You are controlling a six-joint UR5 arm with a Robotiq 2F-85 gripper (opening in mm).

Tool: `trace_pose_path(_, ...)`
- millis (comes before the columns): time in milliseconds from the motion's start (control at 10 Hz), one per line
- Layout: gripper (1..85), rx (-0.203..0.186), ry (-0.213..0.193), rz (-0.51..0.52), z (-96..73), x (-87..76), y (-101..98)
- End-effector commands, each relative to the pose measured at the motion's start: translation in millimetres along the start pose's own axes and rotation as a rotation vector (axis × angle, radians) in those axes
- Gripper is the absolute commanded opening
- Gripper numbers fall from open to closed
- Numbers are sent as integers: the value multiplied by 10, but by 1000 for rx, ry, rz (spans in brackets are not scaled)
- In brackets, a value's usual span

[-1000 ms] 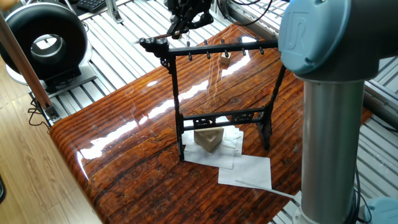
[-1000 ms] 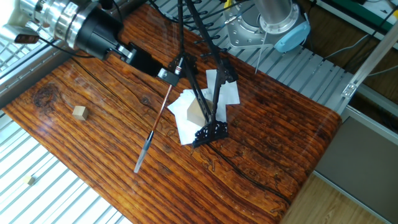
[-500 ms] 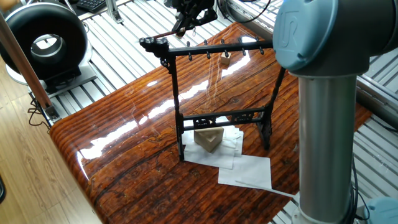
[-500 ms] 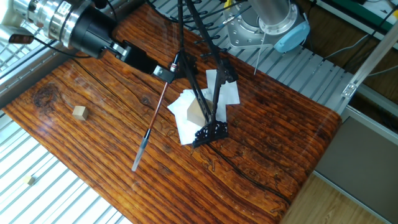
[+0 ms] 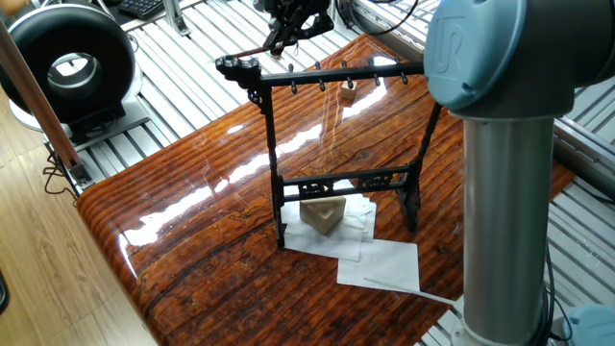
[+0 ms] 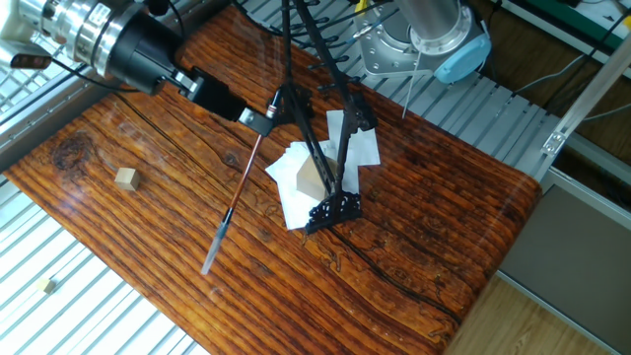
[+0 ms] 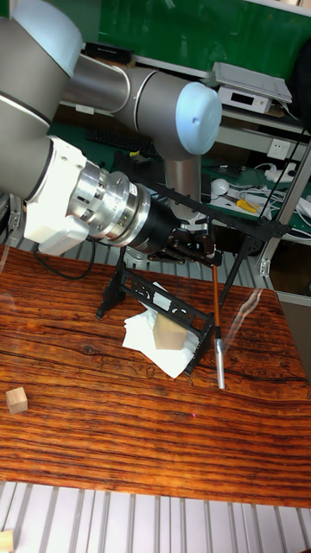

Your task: Place the brush on the pen rack

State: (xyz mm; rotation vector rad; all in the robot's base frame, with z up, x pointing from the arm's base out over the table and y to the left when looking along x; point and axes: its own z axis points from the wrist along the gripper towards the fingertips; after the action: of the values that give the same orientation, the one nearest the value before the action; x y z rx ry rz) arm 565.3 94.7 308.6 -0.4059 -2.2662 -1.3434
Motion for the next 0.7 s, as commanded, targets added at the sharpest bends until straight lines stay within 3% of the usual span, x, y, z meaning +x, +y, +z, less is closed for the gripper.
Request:
trace_pose_path(0, 10, -15, -21, -8, 12, -21, 30)
trace_pose_path(300, 10, 15, -28, -9, 6, -18, -64)
trace_pose_path(600, 10, -2, -33, -2, 19, -29, -22)
